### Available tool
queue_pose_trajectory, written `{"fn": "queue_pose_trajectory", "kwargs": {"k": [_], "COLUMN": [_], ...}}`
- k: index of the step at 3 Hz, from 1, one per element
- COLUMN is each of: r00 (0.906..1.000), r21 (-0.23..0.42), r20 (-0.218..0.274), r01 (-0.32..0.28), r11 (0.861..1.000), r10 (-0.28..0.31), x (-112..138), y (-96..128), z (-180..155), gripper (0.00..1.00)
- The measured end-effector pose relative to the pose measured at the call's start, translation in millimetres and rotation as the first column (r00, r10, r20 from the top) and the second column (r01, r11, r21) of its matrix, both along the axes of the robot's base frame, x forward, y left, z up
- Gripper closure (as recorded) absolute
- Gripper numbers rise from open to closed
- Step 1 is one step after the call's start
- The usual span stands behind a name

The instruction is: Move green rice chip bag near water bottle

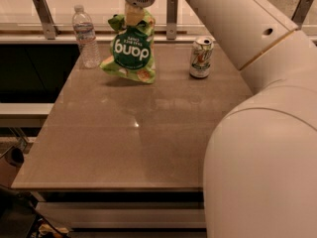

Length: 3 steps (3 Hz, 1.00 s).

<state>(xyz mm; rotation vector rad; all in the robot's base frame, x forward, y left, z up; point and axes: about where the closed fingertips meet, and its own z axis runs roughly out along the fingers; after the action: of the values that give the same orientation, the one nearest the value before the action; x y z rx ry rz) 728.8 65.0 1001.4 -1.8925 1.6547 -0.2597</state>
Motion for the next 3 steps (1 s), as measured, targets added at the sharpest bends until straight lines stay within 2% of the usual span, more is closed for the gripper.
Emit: {"fn": "queue_pose_trajectory", "kwargs": {"k": [3], "r00": [1.0], "r21": [-0.004], "r20": [-0.007], "r01": [-0.005], "r11": [1.0], "r10": [0.005], "x": [2.1], "y": [4.1], "z": [-7.4], "gripper": [0.13]}}
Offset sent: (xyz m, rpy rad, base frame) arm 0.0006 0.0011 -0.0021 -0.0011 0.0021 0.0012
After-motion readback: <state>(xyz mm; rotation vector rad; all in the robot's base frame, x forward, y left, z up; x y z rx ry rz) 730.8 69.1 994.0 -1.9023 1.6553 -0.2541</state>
